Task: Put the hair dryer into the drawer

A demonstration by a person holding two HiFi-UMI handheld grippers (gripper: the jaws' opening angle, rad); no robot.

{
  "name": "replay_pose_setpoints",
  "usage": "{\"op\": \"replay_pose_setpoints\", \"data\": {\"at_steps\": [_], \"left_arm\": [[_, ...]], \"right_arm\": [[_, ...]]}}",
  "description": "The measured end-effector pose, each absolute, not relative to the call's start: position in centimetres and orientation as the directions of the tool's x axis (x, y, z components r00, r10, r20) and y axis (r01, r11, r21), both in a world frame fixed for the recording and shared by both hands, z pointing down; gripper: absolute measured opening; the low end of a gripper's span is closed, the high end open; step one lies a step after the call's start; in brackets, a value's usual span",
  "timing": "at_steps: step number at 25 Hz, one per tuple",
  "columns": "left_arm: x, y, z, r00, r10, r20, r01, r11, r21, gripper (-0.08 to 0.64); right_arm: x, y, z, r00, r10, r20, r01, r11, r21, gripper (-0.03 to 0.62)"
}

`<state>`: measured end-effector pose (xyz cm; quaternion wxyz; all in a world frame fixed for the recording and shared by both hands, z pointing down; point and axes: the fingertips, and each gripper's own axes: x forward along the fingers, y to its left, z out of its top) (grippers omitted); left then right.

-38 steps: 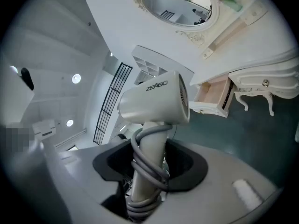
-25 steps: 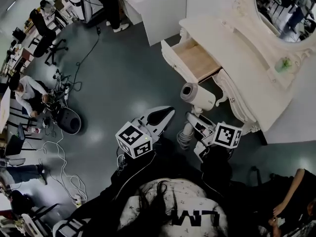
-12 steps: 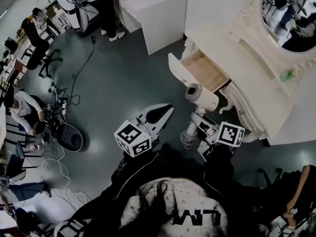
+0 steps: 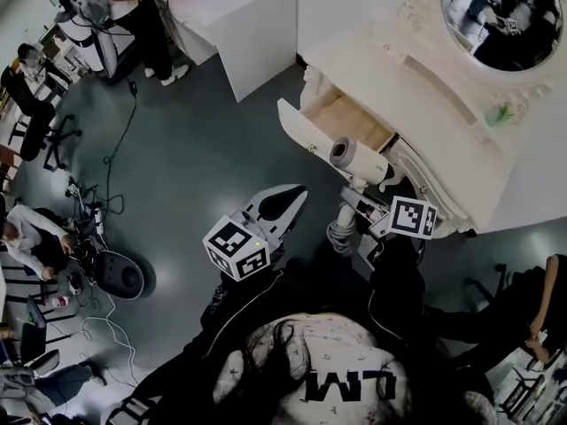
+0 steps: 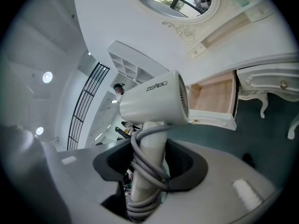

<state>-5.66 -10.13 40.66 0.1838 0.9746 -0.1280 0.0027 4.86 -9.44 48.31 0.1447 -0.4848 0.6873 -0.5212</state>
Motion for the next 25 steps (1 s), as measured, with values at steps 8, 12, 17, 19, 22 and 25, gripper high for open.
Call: {"op": "replay_pose_setpoints", "data": {"at_steps": [8,12,17,19,22,25], "left_arm": [[-2.4,-15.5,42.0,0.955,-0.289,0.062,-0.29,-0.879,0.379,-0.006],[-0.8,-18.7,41.9,0.938,-0.34,0.063,-0.337,-0.861,0.38,-0.006],[1.2,-21.6,42.2,0.916,-0.395,0.075,-0.391,-0.831,0.397,-0.006],[2.0,-22.2,42.6,0.906,-0.413,0.09,-0.412,-0.817,0.403,-0.006],[2.4,-22.8,43.2,0.886,-0.448,0.118,-0.455,-0.794,0.404,-0.006],[2.3,-23.4,43.5,0.861,-0.488,0.14,-0.5,-0.767,0.403,-0.006]], "right_arm": [[10.4,-16.6,52.3,-0.51,-0.775,0.373,-0.533,-0.056,-0.845,0.218],[13.2,-20.6,54.9,-0.537,-0.726,0.431,-0.555,-0.081,-0.828,0.218],[16.0,-25.1,58.2,-0.584,-0.647,0.49,-0.569,-0.105,-0.816,0.218],[17.1,-26.4,59.9,-0.602,-0.603,0.524,-0.585,-0.114,-0.803,0.218],[18.2,-28.4,62.8,-0.618,-0.528,0.582,-0.625,-0.119,-0.772,0.218],[18.9,-30.3,65.4,-0.619,-0.462,0.635,-0.672,-0.108,-0.733,0.218]]}}
